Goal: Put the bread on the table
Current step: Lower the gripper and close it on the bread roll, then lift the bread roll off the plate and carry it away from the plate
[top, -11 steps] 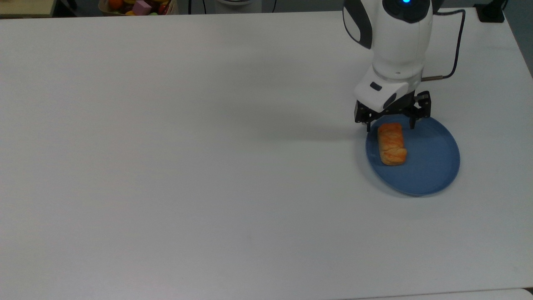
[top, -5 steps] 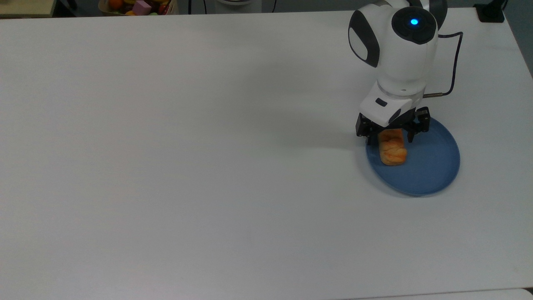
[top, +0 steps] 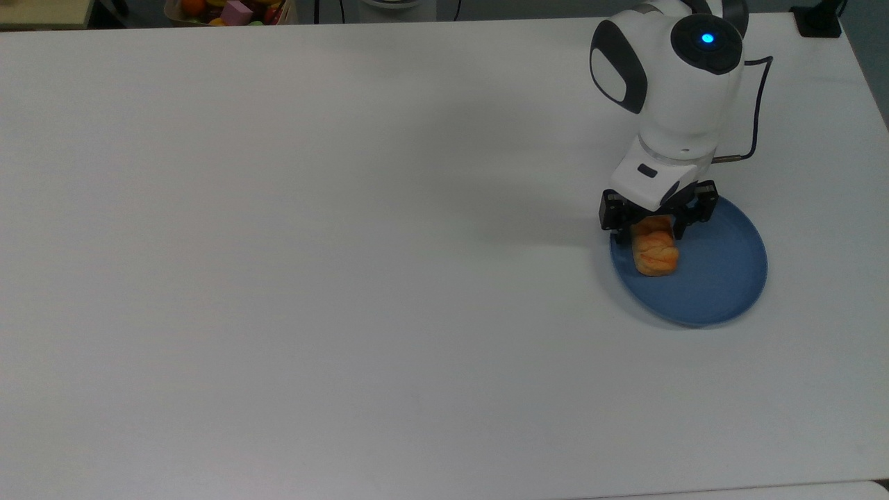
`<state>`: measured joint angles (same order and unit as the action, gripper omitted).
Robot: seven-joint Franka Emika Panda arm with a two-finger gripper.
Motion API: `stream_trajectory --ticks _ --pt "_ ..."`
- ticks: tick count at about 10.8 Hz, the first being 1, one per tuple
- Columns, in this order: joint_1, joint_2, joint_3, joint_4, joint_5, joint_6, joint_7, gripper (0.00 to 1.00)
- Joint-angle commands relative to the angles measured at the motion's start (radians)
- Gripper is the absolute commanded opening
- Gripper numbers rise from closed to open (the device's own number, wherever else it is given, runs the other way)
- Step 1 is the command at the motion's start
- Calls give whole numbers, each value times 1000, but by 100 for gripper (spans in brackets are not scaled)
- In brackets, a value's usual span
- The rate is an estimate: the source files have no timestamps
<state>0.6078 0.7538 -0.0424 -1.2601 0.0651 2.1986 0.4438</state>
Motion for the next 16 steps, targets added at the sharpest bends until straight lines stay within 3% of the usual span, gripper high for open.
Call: stream_trajectory --ticks 1,3,7,10,13,16 --pt "24 16 -19 10 -24 9 13 17" --pt "32 18 -19 10 -25 10 13 0" --pt "44 6 -19 15 -25 -8 18 0" --pt "30 -88 -25 15 -21 -103 15 0" --pt "-37 -186 -25 13 -16 -187 9 0" --pt "-133 -279 -21 11 -7 -307 -83 0"
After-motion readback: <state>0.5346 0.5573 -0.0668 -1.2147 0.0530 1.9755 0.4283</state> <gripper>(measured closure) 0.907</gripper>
